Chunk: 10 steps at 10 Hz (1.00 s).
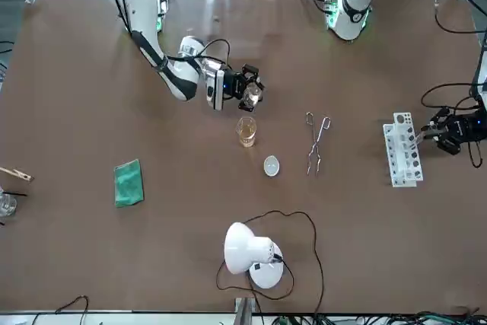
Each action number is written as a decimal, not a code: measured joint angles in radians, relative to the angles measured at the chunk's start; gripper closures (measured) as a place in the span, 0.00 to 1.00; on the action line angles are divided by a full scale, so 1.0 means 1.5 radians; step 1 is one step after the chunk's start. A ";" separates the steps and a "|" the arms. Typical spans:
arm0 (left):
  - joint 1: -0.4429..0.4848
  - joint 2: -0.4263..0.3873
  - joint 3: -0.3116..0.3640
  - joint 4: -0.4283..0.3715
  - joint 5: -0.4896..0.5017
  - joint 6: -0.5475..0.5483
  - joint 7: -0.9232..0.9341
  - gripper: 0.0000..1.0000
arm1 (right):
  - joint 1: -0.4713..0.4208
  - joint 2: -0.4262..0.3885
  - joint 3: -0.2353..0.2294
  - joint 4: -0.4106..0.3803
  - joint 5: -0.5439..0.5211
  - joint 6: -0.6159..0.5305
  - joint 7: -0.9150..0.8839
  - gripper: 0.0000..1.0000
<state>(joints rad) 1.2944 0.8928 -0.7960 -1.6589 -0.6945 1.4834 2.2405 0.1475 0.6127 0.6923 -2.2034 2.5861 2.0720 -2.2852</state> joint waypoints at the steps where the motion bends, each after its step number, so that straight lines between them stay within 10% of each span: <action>1: 0.000 0.001 0.003 -0.001 0.000 -0.002 0.002 0.79 | 0.000 0.001 0.000 0.002 0.000 0.000 0.014 0.61; 10: 0.000 0.037 0.027 0.002 0.006 -0.006 0.007 0.79 | 0.001 0.017 0.000 0.022 0.001 0.001 0.119 0.61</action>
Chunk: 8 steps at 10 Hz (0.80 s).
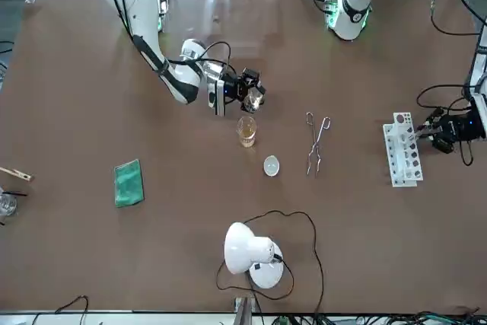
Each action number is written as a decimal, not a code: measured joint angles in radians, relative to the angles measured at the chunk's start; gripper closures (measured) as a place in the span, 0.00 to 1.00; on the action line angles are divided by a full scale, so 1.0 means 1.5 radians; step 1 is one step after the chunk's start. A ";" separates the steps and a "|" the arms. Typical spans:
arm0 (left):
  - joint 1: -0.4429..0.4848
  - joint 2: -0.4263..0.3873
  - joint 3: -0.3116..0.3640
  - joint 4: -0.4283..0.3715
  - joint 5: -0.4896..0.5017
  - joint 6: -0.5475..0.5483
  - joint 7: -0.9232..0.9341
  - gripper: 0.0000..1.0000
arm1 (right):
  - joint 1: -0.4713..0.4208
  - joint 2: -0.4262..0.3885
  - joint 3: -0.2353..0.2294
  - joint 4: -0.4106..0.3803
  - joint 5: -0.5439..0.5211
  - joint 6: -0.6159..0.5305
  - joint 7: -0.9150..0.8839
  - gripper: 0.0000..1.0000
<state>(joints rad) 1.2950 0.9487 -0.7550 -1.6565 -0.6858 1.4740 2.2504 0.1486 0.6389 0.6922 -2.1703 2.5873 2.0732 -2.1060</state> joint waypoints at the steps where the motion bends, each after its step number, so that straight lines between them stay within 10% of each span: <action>1: 0.000 0.005 0.000 0.003 0.003 0.000 0.000 0.79 | 0.000 0.001 0.000 0.000 0.000 0.000 0.001 0.61; 8: -0.008 0.066 0.006 0.032 0.039 0.017 0.001 0.79 | 0.000 0.010 0.000 0.002 0.000 0.000 0.036 0.61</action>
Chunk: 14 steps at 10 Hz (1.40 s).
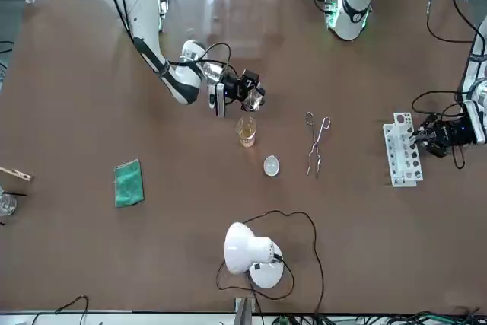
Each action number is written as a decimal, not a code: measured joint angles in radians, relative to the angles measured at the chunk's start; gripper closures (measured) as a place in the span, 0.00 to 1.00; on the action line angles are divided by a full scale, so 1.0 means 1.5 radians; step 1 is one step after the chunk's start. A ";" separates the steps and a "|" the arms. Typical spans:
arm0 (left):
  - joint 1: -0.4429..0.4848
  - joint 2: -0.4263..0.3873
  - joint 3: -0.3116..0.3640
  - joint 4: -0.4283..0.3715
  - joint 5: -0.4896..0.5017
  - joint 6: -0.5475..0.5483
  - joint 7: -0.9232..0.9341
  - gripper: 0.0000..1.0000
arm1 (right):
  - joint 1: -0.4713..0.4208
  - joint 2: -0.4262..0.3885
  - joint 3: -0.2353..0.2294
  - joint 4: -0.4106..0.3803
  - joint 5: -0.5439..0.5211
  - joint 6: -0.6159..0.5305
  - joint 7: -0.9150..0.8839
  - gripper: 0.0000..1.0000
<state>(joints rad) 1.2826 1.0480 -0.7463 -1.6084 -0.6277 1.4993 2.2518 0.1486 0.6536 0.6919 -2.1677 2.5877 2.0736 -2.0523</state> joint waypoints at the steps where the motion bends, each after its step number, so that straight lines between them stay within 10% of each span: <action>1: -0.004 0.004 0.002 0.003 0.002 0.008 0.000 0.79 | 0.000 0.001 0.000 0.000 0.000 0.000 0.006 0.61; 10: -0.012 0.027 0.005 0.016 0.016 0.019 0.024 0.65 | 0.000 0.003 -0.001 0.001 0.000 0.000 0.119 0.61; 14: -0.016 0.025 0.001 0.028 0.016 0.018 0.027 0.04 | 0.000 0.003 -0.003 0.003 0.000 0.000 0.150 0.61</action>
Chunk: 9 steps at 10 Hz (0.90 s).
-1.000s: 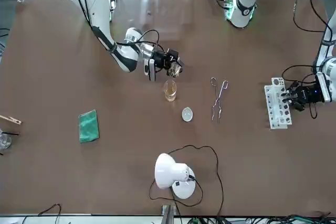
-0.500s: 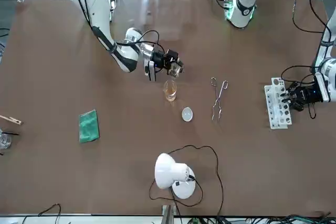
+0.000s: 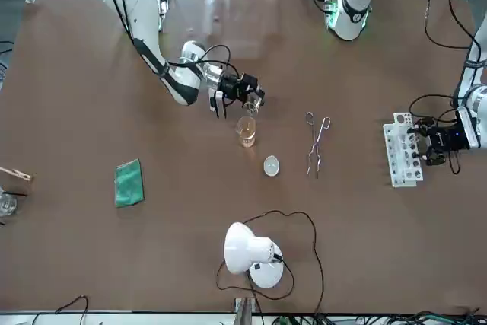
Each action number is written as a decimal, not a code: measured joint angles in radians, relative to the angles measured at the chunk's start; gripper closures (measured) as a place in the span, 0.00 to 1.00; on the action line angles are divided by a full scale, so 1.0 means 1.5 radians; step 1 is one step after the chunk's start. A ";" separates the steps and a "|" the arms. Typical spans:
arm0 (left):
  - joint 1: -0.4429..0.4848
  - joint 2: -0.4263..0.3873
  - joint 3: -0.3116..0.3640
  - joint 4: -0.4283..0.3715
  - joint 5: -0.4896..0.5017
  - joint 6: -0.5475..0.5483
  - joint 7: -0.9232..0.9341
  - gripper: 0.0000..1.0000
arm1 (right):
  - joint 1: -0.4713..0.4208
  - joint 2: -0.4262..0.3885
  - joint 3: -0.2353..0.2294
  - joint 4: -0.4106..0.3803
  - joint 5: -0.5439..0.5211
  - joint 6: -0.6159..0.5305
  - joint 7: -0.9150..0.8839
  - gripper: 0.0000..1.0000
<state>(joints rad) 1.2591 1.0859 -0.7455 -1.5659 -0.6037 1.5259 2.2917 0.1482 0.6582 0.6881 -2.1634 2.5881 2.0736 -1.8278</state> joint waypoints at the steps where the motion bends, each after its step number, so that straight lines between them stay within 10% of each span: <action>1: 0.001 -0.008 -0.003 0.003 0.000 -0.002 0.000 0.00 | 0.000 0.000 0.000 0.000 0.000 0.000 0.004 0.61; 9: -0.056 -0.249 -0.010 0.010 0.013 -0.018 -0.113 0.00 | -0.004 0.000 -0.004 0.013 0.000 0.000 0.042 0.61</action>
<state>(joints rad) 1.1752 0.7122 -0.7608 -1.5504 -0.5844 1.4986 2.1219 0.1416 0.6584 0.6823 -2.1441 2.5881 2.0738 -1.7644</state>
